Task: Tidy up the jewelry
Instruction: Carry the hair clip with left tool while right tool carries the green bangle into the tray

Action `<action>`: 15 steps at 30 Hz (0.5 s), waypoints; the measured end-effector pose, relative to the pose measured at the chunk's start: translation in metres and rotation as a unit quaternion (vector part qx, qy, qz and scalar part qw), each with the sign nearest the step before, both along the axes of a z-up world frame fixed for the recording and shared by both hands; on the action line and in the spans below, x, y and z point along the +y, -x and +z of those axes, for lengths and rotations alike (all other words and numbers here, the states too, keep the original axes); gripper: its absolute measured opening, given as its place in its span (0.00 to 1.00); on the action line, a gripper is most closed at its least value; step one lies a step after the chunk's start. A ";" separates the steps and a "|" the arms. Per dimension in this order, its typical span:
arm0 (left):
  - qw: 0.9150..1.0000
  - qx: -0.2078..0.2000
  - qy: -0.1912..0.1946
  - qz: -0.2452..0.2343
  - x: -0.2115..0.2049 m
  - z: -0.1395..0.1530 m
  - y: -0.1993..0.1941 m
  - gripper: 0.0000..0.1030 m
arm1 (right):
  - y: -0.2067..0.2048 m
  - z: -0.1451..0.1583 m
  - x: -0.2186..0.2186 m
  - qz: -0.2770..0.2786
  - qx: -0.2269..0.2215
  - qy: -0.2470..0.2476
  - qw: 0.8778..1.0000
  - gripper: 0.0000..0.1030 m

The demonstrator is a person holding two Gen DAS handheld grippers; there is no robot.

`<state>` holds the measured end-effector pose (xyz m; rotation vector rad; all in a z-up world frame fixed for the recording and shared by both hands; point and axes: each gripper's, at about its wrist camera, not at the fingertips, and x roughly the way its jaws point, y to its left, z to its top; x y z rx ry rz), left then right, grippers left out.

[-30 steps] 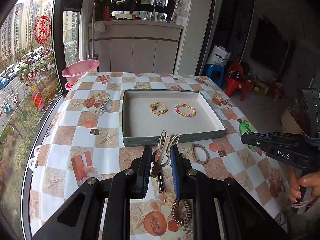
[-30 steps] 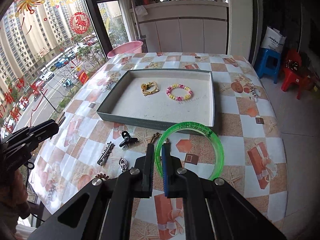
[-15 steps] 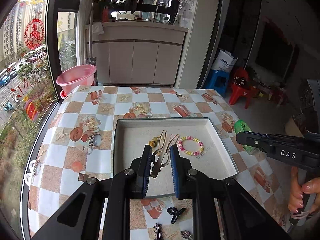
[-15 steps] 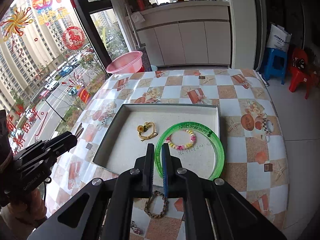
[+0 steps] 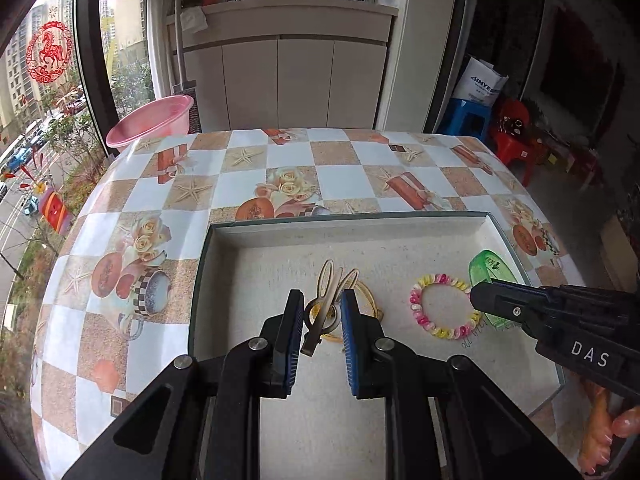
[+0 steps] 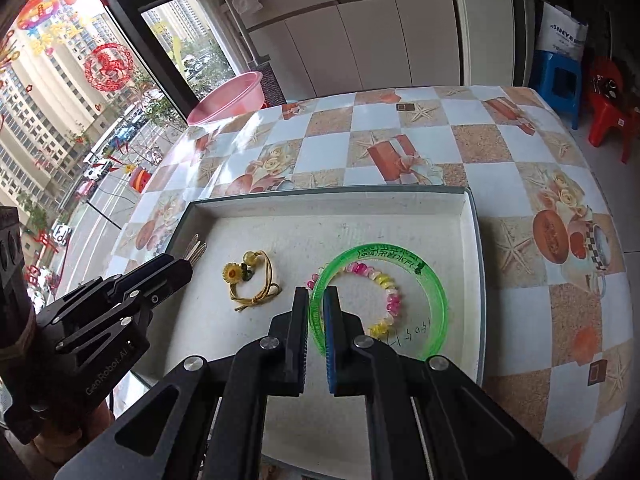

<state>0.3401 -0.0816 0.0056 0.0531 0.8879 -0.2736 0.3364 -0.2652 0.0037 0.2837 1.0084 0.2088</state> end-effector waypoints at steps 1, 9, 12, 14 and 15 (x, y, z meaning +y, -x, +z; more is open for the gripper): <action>1.000 0.003 -0.005 0.000 -0.001 -0.005 -0.004 0.31 | -0.003 -0.005 0.000 -0.001 0.004 -0.001 1.000 0.07; 0.999 0.027 -0.040 -0.001 -0.008 -0.034 -0.012 0.31 | -0.015 -0.030 -0.001 -0.004 0.022 -0.007 1.000 0.07; 0.998 0.027 -0.052 -0.011 -0.013 -0.035 -0.010 0.31 | -0.015 -0.034 -0.002 -0.006 0.024 -0.014 1.000 0.07; 0.998 0.029 -0.062 -0.013 -0.017 -0.037 -0.010 0.31 | -0.014 -0.034 -0.002 -0.010 0.024 -0.017 1.000 0.08; 0.997 0.029 -0.065 -0.011 -0.017 -0.037 -0.010 0.31 | -0.015 -0.034 -0.001 -0.011 0.025 -0.017 0.999 0.08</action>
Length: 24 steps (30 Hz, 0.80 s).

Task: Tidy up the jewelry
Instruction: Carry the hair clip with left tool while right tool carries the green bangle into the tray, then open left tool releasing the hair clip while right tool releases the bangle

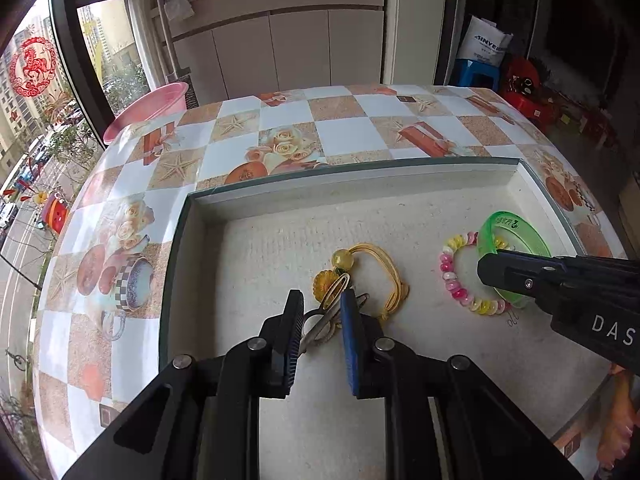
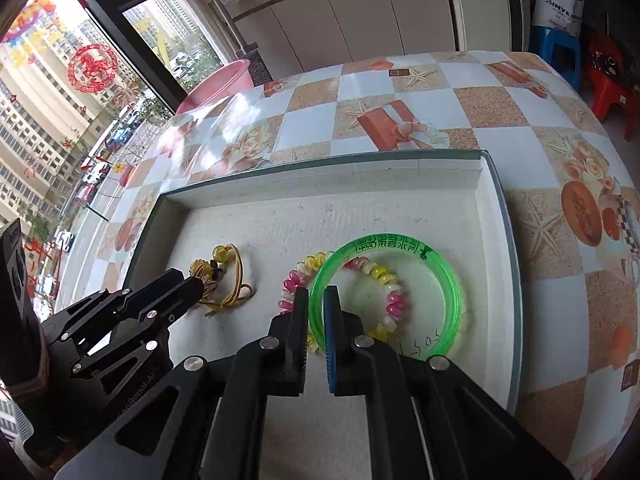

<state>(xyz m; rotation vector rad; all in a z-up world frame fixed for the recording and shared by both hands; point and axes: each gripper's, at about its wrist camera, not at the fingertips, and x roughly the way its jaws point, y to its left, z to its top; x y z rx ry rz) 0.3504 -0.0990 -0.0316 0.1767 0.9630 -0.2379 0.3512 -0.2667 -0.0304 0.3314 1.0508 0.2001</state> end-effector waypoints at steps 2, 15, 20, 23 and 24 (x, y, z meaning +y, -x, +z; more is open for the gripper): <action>1.000 -0.001 -0.005 0.007 0.000 0.000 -0.001 0.31 | 0.000 0.000 0.000 0.001 -0.001 0.000 1.000 0.08; 1.000 -0.012 -0.010 0.020 0.002 0.016 0.004 0.31 | 0.006 0.015 -0.010 -0.013 -0.021 -0.047 0.999 0.60; 1.000 -0.018 -0.001 0.020 0.005 0.028 0.009 0.31 | 0.012 0.032 -0.024 -0.046 -0.039 -0.089 0.994 0.61; 1.000 -0.018 0.010 0.022 0.007 0.035 0.012 0.34 | 0.018 0.038 -0.031 -0.060 -0.040 -0.099 0.992 0.68; 0.999 -0.018 0.012 0.023 0.008 0.037 0.013 0.63 | 0.020 0.040 -0.031 -0.062 -0.038 -0.102 0.992 0.71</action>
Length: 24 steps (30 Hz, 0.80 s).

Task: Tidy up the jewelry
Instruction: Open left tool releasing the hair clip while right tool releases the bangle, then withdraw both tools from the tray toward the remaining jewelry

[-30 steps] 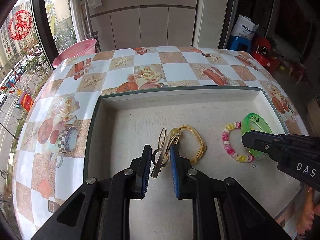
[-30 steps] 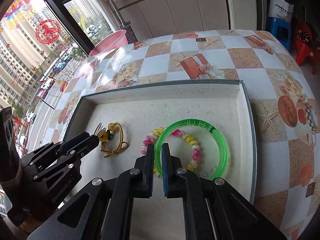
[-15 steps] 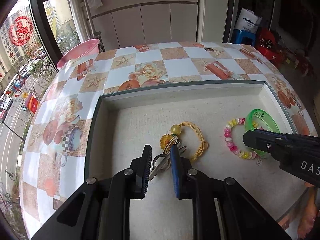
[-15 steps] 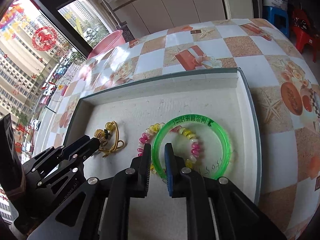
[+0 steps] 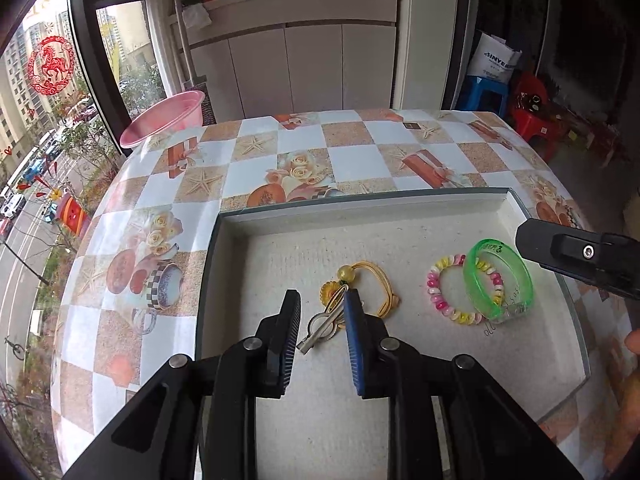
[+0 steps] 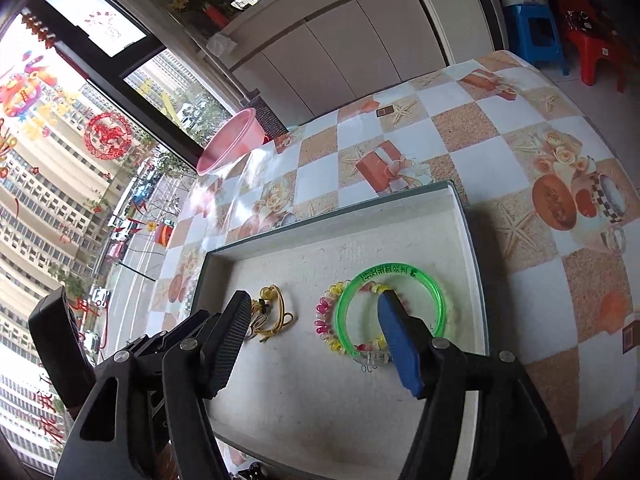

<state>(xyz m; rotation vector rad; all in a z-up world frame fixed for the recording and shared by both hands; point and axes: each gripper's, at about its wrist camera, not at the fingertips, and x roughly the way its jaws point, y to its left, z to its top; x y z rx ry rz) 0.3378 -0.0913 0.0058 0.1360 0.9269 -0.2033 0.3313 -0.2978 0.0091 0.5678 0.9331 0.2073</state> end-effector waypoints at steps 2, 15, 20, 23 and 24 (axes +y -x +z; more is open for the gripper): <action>1.000 -0.024 0.009 0.011 0.004 0.009 0.007 0.99 | 0.005 0.001 0.000 -0.005 0.004 0.000 1.000 0.77; 0.999 -0.039 0.021 0.015 0.022 0.033 0.042 1.00 | 0.037 0.012 -0.001 -0.015 0.013 0.014 1.000 1.00; 0.999 -0.042 0.029 0.008 0.036 0.038 0.071 1.00 | 0.060 0.023 0.009 -0.005 -0.004 0.057 0.998 1.00; 0.999 -0.040 0.025 0.001 0.043 0.038 0.091 1.00 | 0.074 0.031 0.014 -0.007 -0.017 0.079 0.997 1.00; 0.999 -0.041 0.022 0.002 0.046 0.037 0.098 1.00 | 0.079 0.034 0.015 -0.005 -0.020 0.085 0.996 1.00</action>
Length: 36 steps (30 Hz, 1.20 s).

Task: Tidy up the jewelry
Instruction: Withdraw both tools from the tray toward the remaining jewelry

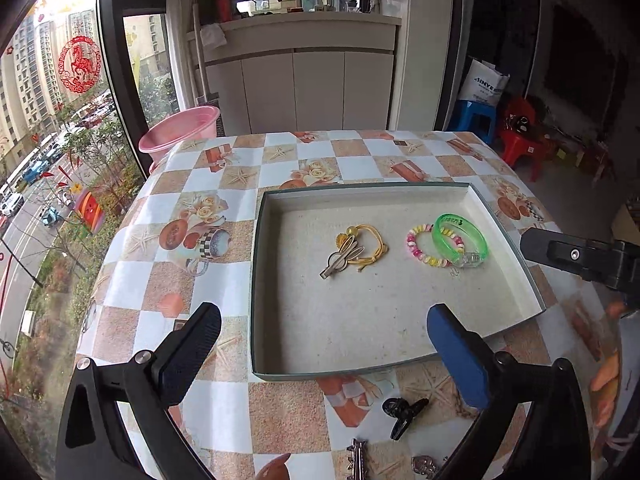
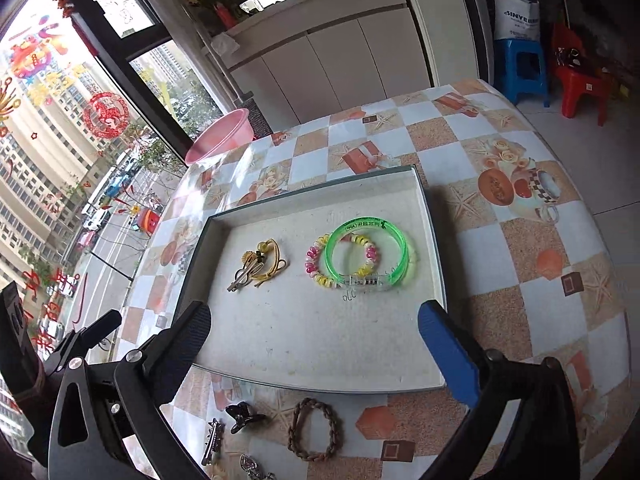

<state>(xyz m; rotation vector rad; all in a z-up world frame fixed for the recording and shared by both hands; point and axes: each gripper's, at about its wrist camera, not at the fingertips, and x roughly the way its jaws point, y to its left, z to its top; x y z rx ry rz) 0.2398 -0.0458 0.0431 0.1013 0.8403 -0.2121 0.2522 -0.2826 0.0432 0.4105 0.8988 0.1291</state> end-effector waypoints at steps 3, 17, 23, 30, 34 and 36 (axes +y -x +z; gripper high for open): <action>1.000 -0.008 -0.011 0.007 0.008 -0.002 0.021 1.00 | 0.015 0.006 0.007 0.010 0.003 0.014 1.000 1.00; 1.000 -0.001 -0.001 0.008 0.044 -0.018 0.088 1.00 | 0.085 0.024 0.030 0.026 -0.013 0.066 0.997 1.00; 1.000 0.020 0.006 0.005 0.047 -0.035 0.100 1.00 | 0.106 0.021 0.044 0.046 -0.014 0.090 0.995 1.00; 0.999 0.046 0.006 0.016 0.054 -0.061 0.101 1.00 | 0.127 0.003 0.059 0.075 -0.003 0.113 0.991 1.00; 0.998 0.061 0.018 0.020 0.056 -0.071 0.099 1.00 | 0.135 -0.015 0.065 0.091 0.013 0.121 0.988 1.00; 0.997 0.066 0.019 0.019 0.055 -0.074 0.097 1.00 | 0.137 -0.024 0.067 0.095 0.022 0.122 0.988 1.00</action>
